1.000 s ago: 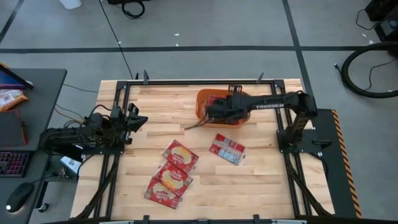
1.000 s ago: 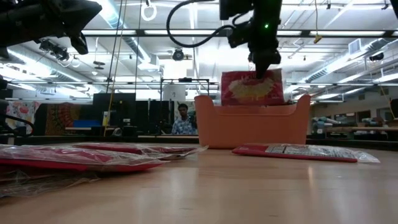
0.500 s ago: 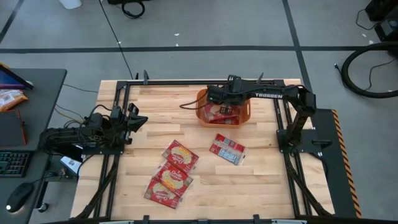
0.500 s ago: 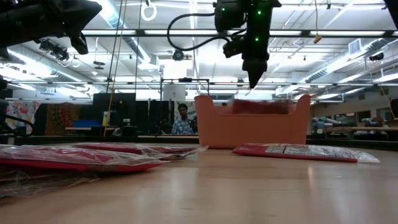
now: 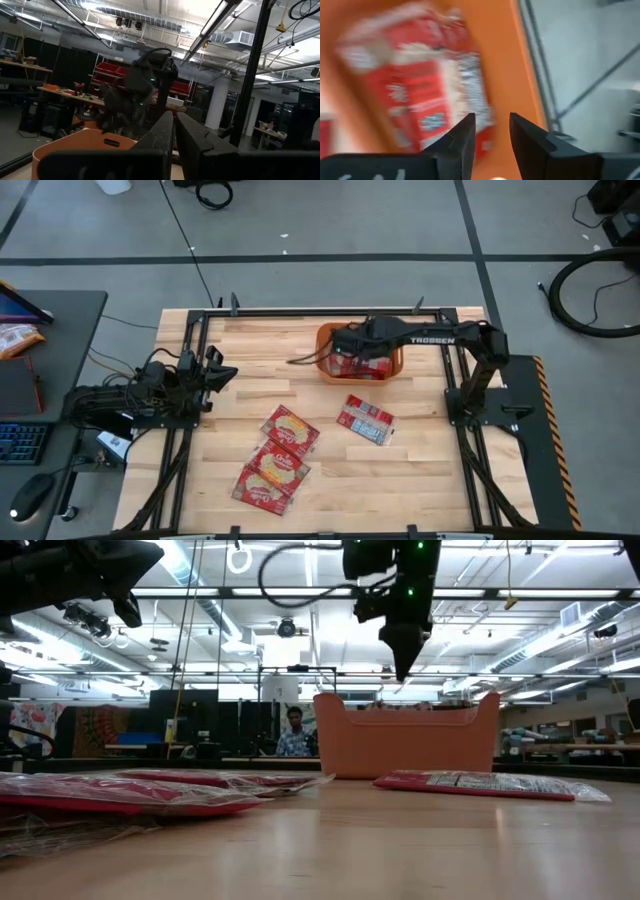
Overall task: Sort popcorn bags into baskets
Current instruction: Put the red popcorn bag into the orange bin
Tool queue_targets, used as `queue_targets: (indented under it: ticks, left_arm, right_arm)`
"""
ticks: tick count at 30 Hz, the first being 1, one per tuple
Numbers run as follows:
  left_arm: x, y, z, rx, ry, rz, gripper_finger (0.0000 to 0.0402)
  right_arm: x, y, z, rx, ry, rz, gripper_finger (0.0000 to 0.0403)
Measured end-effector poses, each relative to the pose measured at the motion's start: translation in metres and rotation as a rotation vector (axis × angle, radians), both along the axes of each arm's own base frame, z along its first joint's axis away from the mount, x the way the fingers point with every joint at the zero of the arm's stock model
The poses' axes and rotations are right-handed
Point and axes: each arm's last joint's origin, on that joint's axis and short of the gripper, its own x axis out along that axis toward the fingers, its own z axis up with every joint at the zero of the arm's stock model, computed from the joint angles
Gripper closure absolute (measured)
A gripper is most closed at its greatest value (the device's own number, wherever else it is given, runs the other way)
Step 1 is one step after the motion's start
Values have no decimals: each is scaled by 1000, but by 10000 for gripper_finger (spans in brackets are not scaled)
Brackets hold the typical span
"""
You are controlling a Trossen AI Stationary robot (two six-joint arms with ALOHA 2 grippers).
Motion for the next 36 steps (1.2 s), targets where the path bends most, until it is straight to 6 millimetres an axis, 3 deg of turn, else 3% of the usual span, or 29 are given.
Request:
queue_targets:
  ticks: [12,21,26,36]
  left_arm:
    - [0,0,0,0,0,0,377]
    - [0,0,0,-1,0,-1,377]
    - [0,0,0,-1,0,0,377]
    - [0,0,0,-2,0,-1,377]
  right_arm:
    - [15,90,-2,129,-189,92,279]
    - [-2,138,-52,294,-179,10,277]
    - [-11,148,-74,336,-162,-12,270]
    - [-24,143,-115,326,-153,-10,213]
